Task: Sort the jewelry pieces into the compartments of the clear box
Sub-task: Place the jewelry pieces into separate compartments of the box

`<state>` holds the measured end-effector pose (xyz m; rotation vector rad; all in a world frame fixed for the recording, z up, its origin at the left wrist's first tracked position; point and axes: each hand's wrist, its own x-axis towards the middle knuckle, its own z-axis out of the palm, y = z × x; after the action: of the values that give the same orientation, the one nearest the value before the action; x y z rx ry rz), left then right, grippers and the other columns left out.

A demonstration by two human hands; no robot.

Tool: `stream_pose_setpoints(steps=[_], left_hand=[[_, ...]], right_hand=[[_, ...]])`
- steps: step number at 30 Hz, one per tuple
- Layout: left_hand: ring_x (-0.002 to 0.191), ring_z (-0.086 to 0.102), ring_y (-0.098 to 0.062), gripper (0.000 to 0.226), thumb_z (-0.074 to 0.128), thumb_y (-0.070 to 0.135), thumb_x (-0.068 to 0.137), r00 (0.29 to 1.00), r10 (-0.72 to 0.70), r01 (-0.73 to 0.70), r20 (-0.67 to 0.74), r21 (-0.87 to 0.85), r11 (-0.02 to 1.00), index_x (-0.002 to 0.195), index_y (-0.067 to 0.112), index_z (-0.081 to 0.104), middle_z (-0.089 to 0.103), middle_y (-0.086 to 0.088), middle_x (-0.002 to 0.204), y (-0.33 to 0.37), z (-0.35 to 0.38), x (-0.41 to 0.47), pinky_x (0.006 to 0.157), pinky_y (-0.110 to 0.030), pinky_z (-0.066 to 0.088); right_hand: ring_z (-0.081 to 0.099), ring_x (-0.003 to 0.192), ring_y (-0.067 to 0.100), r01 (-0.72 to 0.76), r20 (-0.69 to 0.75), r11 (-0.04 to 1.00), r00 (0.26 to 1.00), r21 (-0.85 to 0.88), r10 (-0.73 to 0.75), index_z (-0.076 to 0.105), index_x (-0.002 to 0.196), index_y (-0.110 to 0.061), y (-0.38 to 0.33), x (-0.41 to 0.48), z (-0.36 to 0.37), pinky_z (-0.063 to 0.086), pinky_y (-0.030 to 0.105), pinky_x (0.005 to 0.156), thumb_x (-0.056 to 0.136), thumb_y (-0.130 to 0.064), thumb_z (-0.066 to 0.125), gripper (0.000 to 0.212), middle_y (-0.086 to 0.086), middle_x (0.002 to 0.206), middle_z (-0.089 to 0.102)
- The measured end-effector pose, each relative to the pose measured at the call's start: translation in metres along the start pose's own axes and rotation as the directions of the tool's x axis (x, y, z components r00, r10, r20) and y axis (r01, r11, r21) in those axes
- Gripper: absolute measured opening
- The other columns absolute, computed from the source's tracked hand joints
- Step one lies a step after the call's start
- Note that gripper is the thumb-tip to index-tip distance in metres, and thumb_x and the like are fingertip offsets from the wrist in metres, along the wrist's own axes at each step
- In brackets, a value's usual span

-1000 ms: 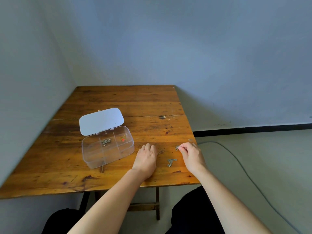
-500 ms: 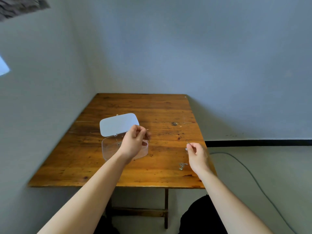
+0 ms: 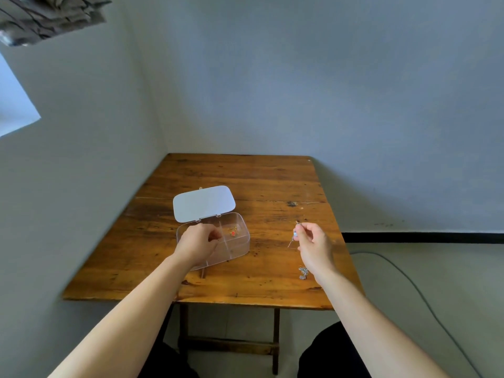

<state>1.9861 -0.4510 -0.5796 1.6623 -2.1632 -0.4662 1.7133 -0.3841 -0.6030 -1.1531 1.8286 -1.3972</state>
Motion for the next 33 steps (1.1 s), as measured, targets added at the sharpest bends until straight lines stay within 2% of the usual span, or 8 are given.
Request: stream_pose_setpoints(steps=[3, 5, 9, 15, 20, 24, 28, 33], left_hand=[[0.078, 0.062, -0.006, 0.014, 0.065, 0.018, 0.092, 0.999, 0.008, -0.009, 0.051, 0.027, 1.000, 0.106, 0.021, 0.070, 0.072, 0.003, 0.101, -0.007, 0.006, -0.004, 0.064, -0.014, 0.051], [0.086, 0.064, -0.010, 0.016, 0.061, 0.019, 0.095, 0.999, 0.026, -0.025, -0.035, 0.022, 0.999, 0.108, 0.020, 0.069, 0.070, 0.003, 0.105, -0.012, 0.010, -0.011, 0.069, -0.019, 0.055], [0.095, 0.062, -0.018, 0.018, 0.054, 0.021, 0.097, 0.961, 0.064, -0.025, -0.268, 0.145, 0.989, 0.104, 0.016, 0.070, 0.069, -0.001, 0.105, -0.021, 0.024, -0.027, 0.084, -0.033, 0.049], [0.101, 0.061, -0.023, 0.022, 0.044, 0.024, 0.100, 0.944, 0.056, 0.021, -0.326, 0.227, 0.974, 0.100, 0.016, 0.065, 0.068, -0.003, 0.108, -0.023, 0.037, -0.032, 0.091, -0.039, 0.045], [0.102, 0.061, -0.023, 0.022, 0.044, 0.024, 0.100, 0.947, 0.062, 0.016, -0.315, 0.240, 0.971, 0.100, 0.017, 0.064, 0.067, -0.004, 0.110, -0.025, 0.037, -0.030, 0.088, -0.039, 0.044], [0.101, 0.061, -0.025, 0.020, 0.046, 0.023, 0.099, 0.948, 0.046, 0.031, -0.314, 0.234, 0.972, 0.099, 0.016, 0.065, 0.067, -0.005, 0.110, -0.025, 0.037, -0.029, 0.087, -0.040, 0.044], [0.102, 0.060, -0.025, 0.020, 0.048, 0.024, 0.099, 0.950, 0.029, 0.049, -0.311, 0.240, 0.970, 0.099, 0.016, 0.066, 0.067, -0.004, 0.111, -0.024, 0.038, -0.030, 0.087, -0.039, 0.043], [0.101, 0.060, -0.024, 0.020, 0.047, 0.024, 0.098, 0.953, 0.034, 0.043, -0.300, 0.247, 0.968, 0.098, 0.017, 0.066, 0.067, -0.004, 0.111, -0.026, 0.037, -0.029, 0.086, -0.039, 0.044]], right_hand=[[0.067, 0.087, 0.009, 0.029, 0.024, 0.999, 0.999, 0.024, -0.029, 0.064, 0.113, -0.020, -0.013, 0.003, 0.002, 0.054, 0.026, 0.072, 0.102, -0.033, 0.053, 0.020, -0.010, 0.092, 0.070], [0.068, 0.085, 0.009, 0.052, 0.059, 0.997, 0.997, 0.050, -0.055, 0.064, 0.113, -0.023, -0.025, 0.006, 0.006, 0.052, 0.021, 0.067, 0.102, -0.035, 0.054, 0.020, -0.009, 0.092, 0.071], [0.069, 0.086, 0.008, 0.112, 0.127, 0.988, 0.984, 0.108, -0.126, 0.065, 0.110, -0.024, -0.055, 0.012, 0.021, 0.057, 0.023, 0.071, 0.101, -0.033, 0.055, 0.016, -0.008, 0.092, 0.072], [0.070, 0.087, 0.009, 0.136, 0.223, 0.981, 0.961, 0.135, -0.164, 0.065, 0.109, -0.024, -0.087, 0.019, 0.058, 0.060, 0.029, 0.074, 0.100, -0.034, 0.057, 0.016, -0.007, 0.090, 0.072], [0.070, 0.085, 0.015, 0.117, 0.349, 0.991, 0.933, -0.060, -0.089, 0.070, 0.105, -0.021, -0.078, 0.015, 0.092, 0.057, 0.031, 0.072, 0.099, -0.030, 0.059, 0.016, -0.006, 0.090, 0.073], [0.066, 0.076, 0.012, 0.321, 0.469, 0.828, 0.880, -0.460, -0.080, 0.078, 0.098, -0.024, -0.061, 0.012, 0.106, 0.045, 0.021, 0.055, 0.098, -0.032, 0.059, 0.021, -0.008, 0.104, 0.074], [0.067, 0.075, 0.016, 0.539, 0.577, 0.538, 0.809, -0.648, -0.116, 0.078, 0.102, -0.021, -0.057, 0.010, 0.110, 0.055, 0.026, 0.057, 0.100, -0.029, 0.053, 0.026, -0.002, 0.098, 0.075], [0.061, 0.063, 0.015, 0.578, 0.599, 0.579, 0.779, -0.575, -0.185, 0.070, 0.078, -0.021, -0.059, 0.011, 0.089, 0.042, 0.025, 0.048, 0.101, -0.025, 0.047, 0.032, -0.005, 0.078, 0.068]])
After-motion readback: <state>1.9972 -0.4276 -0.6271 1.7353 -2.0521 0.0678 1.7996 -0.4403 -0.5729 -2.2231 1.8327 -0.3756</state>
